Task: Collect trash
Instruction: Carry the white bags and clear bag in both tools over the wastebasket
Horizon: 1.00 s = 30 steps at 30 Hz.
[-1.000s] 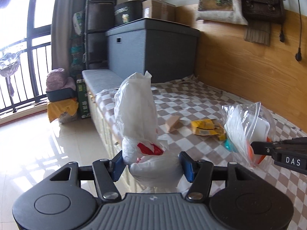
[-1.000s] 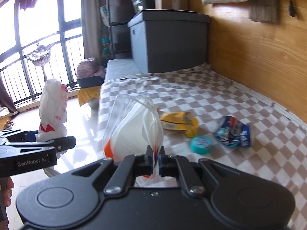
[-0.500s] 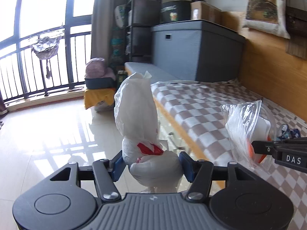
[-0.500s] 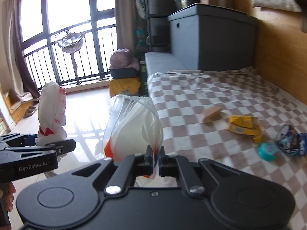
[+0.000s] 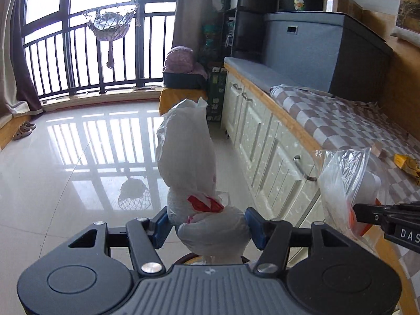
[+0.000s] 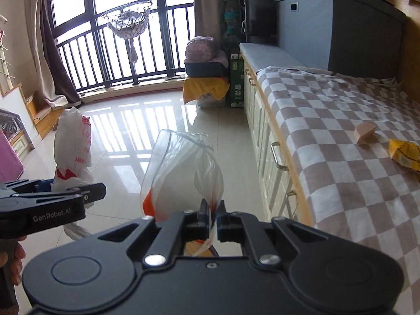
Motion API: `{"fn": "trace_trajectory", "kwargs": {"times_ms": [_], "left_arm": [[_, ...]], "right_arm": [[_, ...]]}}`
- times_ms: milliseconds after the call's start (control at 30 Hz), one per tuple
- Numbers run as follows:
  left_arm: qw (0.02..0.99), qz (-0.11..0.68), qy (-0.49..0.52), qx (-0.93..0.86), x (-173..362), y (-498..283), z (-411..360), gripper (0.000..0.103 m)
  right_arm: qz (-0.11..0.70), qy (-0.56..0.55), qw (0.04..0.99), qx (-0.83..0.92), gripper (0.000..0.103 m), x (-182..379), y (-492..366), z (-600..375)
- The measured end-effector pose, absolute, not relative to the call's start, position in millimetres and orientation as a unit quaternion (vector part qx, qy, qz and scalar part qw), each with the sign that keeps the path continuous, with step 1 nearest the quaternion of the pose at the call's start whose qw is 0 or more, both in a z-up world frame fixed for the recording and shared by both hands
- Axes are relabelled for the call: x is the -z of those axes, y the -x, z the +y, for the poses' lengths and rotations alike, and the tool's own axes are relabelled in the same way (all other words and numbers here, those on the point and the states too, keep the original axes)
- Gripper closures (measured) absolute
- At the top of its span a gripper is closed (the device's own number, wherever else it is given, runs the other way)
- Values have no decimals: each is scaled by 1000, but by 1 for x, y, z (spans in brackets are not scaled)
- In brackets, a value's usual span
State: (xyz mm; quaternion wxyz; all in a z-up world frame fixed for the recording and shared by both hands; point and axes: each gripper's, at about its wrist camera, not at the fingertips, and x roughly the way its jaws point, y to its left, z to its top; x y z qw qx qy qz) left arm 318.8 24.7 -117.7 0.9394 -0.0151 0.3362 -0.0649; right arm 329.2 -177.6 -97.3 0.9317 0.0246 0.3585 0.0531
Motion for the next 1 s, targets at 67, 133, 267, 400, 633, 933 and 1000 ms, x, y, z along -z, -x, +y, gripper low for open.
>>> {"fn": "trace_trajectory", "kwargs": {"times_ms": [67,133,267,400,633,933,1000], "left_arm": [[935,349,22,55,131,-323,33,43],[930,364,29,47,146,-328,40,43],[916,396,42,39,178,-337,51,43],[900,432,41,38,215,-342,57,43],[870,490,32,54,267,-363,56,43],[812,569,113,56,319,-379,62,43],[801,583,125,51,329,-378,66,43]], "right_arm": [[369,-22,927,-56,98,109,-336,-170],[382,-26,922,-58,98,122,-342,-164],[414,-36,908,-62,98,155,-358,-155],[449,-40,890,-70,98,193,-372,-146],[501,-43,861,-77,98,247,-396,-142],[542,-61,834,-83,98,286,-425,-138],[553,-61,826,-88,98,293,-428,-137]]}}
